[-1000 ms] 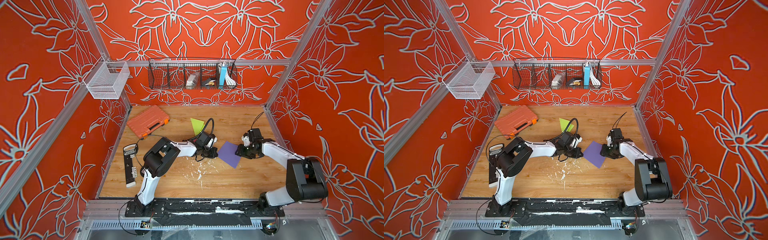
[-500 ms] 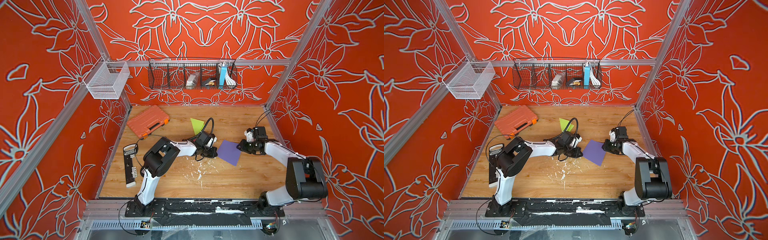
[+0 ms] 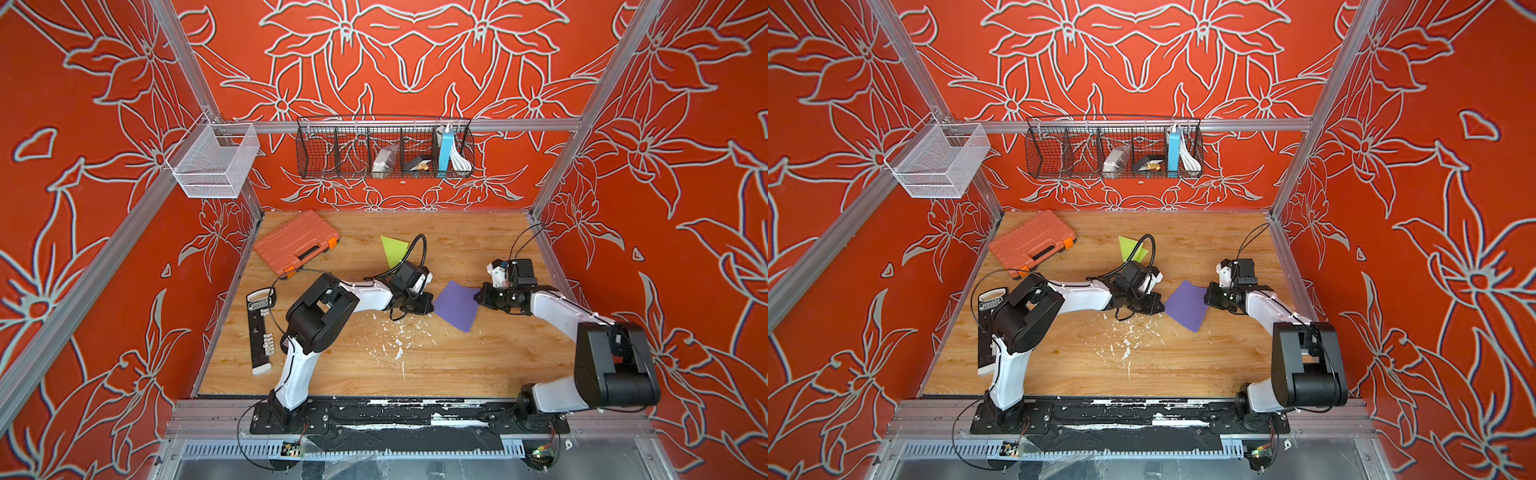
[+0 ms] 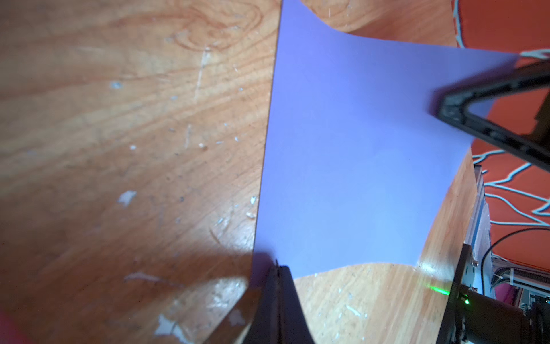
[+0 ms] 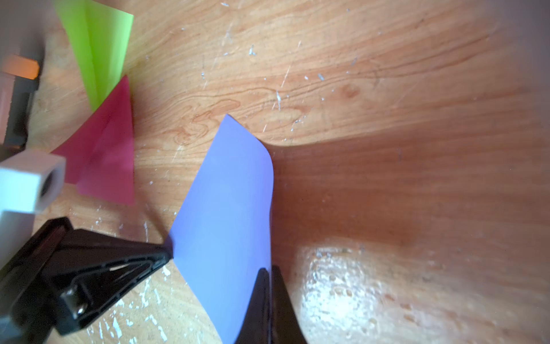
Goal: Fold the square paper diagonally
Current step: Fold the paper at the center of the board.
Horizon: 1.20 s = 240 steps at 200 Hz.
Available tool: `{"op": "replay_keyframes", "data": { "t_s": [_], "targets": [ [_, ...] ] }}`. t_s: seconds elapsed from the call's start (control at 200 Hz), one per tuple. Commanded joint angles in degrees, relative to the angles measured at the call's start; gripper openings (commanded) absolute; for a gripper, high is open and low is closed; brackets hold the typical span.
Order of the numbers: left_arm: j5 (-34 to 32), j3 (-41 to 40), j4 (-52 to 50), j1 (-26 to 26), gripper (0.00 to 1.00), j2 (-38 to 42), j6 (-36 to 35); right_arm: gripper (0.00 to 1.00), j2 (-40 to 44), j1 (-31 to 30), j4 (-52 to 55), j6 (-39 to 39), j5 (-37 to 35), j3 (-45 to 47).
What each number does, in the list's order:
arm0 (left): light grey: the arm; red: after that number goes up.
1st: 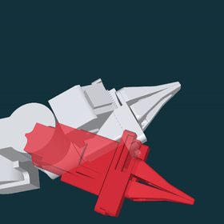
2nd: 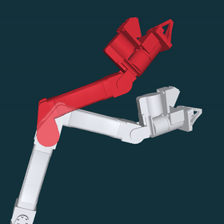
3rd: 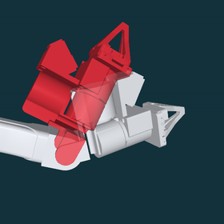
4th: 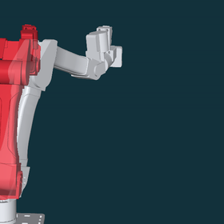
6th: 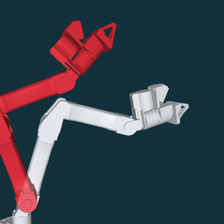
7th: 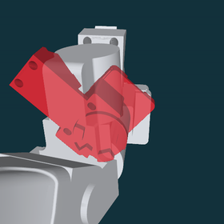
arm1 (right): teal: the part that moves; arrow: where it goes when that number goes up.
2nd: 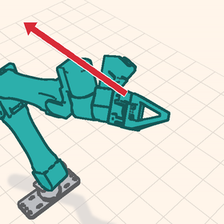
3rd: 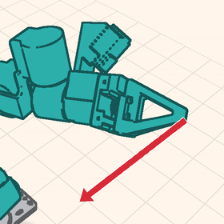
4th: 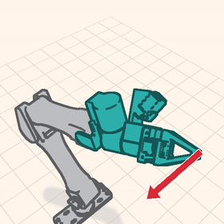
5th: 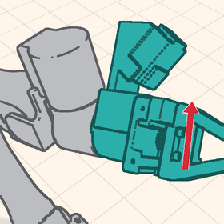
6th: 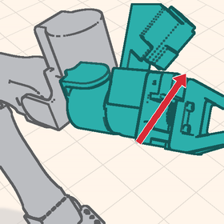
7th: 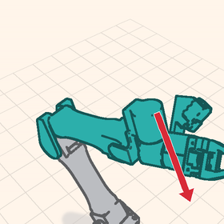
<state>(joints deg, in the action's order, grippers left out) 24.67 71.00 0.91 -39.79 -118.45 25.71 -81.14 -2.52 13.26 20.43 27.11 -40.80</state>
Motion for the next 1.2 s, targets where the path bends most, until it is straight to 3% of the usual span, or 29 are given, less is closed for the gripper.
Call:
{"op": "replay_keyframes", "data": {
  "t_s": [0.0,0.365,1.196],
  "targets": [
    [-2.3,0.0,-7.0,0.7,0.0,-2.6,-1.1,0.0,3.0,0.1,-0.1,-1.8,0.9,1.5],
    [-0.5,1.7,-7.0,0.7,0.0,-2.7,-2.5,0.0,6.9,-4.4,-0.4,-3.8,2.0,3.5],
    [1.9,1.0,-4.8,0.5,0.0,-2.4,-2.6,0.0,-0.1,-15.0,1.4,-4.3,-1.1,-0.8]
  ]
}}
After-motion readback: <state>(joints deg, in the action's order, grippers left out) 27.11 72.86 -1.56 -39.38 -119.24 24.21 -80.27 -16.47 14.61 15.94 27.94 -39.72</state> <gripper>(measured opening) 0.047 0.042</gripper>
